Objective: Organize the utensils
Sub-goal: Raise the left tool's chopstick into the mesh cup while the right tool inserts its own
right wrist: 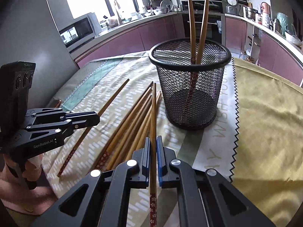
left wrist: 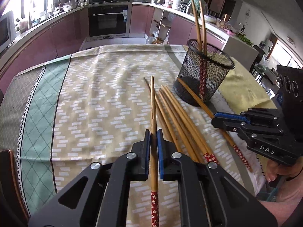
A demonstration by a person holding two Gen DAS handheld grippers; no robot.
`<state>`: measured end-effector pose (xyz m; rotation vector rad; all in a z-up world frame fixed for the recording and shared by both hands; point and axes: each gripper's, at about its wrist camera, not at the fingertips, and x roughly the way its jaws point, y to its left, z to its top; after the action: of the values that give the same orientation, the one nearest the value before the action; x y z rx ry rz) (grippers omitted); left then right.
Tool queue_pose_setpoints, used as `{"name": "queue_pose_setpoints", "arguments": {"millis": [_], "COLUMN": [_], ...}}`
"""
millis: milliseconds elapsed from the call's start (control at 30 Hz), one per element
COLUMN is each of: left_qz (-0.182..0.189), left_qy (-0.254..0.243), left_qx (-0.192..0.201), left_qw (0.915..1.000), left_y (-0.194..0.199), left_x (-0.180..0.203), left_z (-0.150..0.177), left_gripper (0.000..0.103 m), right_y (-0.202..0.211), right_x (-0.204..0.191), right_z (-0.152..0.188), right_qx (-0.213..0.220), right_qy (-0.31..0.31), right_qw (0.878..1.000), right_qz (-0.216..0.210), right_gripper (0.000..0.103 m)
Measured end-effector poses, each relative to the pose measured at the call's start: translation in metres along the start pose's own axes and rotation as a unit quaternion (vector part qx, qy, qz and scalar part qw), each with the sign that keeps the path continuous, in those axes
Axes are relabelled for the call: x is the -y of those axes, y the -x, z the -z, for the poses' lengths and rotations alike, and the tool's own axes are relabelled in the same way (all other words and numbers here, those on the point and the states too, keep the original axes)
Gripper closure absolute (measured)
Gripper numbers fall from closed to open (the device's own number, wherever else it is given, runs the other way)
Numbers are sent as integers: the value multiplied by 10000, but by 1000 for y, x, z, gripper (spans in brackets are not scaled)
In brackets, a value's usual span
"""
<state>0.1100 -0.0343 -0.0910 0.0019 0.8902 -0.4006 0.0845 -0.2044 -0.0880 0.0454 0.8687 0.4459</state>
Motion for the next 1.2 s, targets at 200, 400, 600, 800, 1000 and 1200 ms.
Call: {"name": "queue_pose_setpoints", "arguments": {"millis": [200, 400, 600, 800, 1000, 1200], "left_qz": [401, 764, 1015, 1196, 1235, 1278], "left_qy": [-61, -141, -170, -197, -320, -308], "left_qx": [304, 665, 1062, 1478, 1885, 2159], "left_qw": [9987, 9948, 9890, 9815, 9737, 9675], "left_y": [30, 64, 95, 120, 130, 130], "left_x": [5, 10, 13, 20, 36, 47], "left_z": [-12, -26, -39, -62, -93, -125], "left_gripper": [95, 95, 95, 95, 95, 95], "right_y": [28, 56, 77, 95, 112, 122], "right_x": [-3, 1, 8, 16, 21, 27], "right_z": [-6, -13, -23, -41, -63, -91], "right_qx": [381, 823, 1203, 1601, 2017, 2400], "right_qy": [23, -32, -88, -71, 3, 16], "right_qw": [9989, 9958, 9916, 9861, 9789, 9705], "right_qz": [-287, -409, -464, -435, -317, -223], "right_gripper": [97, 97, 97, 97, 97, 97]}}
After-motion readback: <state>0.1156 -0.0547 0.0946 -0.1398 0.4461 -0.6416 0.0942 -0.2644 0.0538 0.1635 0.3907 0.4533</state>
